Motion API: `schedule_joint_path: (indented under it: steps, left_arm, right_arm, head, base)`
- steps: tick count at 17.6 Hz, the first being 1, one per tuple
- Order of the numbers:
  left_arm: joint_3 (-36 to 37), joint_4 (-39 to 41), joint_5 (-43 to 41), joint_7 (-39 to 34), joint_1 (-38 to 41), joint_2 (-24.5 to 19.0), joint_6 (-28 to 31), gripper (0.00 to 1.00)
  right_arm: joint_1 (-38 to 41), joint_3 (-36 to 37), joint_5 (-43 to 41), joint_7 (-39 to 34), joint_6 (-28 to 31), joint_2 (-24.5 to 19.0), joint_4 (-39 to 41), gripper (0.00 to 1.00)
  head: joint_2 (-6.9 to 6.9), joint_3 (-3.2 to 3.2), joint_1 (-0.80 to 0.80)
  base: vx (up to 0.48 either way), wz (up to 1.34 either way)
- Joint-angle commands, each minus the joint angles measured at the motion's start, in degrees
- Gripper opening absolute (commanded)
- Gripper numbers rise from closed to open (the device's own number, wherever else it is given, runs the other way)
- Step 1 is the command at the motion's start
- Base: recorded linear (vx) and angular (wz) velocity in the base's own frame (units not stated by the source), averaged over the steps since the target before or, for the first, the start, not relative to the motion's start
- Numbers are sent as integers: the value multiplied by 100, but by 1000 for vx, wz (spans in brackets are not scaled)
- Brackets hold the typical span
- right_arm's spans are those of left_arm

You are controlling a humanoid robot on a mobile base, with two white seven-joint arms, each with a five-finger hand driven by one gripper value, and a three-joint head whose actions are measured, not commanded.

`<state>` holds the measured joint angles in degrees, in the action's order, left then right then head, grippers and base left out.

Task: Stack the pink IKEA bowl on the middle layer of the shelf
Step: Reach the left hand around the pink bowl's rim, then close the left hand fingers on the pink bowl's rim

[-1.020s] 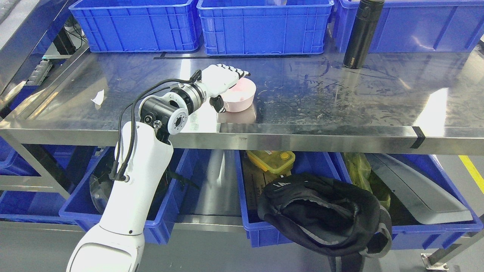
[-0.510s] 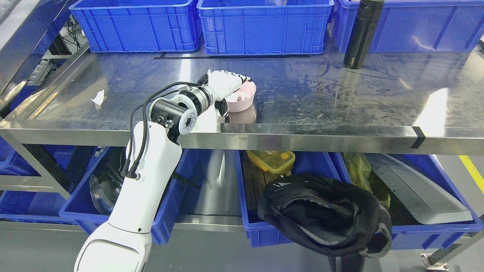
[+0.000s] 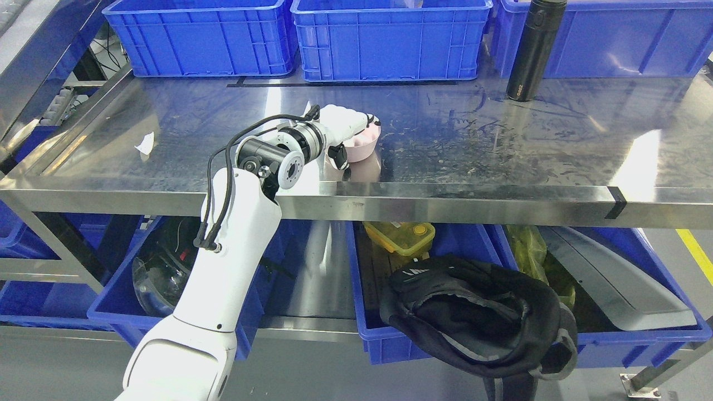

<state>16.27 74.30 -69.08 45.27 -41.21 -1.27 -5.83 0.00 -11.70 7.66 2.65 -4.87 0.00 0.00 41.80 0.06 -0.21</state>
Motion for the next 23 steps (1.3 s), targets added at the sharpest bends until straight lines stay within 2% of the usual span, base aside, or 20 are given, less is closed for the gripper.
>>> schedule_joint_path:
  steps: [1,6,17,20,23]
  left_arm:
    - [-62,-346,0,61,-221,27,125,65]
    - [-317,-346,27,96,-204,27,90,53]
    - [-440,-680,35,96,-72,27,3,48]
    - [-563,-706,61,96,-81,27,-199,33]
    - [-677,-707,175,88,-81,27,-244,24]
  right_arm:
    - [88,1,-1,-2,3,100,100,100]
    - [88,1,-1,-2,3,100,100,100]
    - [88,1,-1,-2,3,100,100,100]
    - [88,1,-1,-2,3,100,100,100]
    - [88,1,-1,-2,3,100,100,100]
  head:
    - [0,0,0]
    - [0,0,0]
    - [0,0,0]
    - [0,0,0]
    - [0,0,0]
  base:
    - [0,0]
    - [0,0]
    - [0,0]
    - [0,0]
    - [0,0]
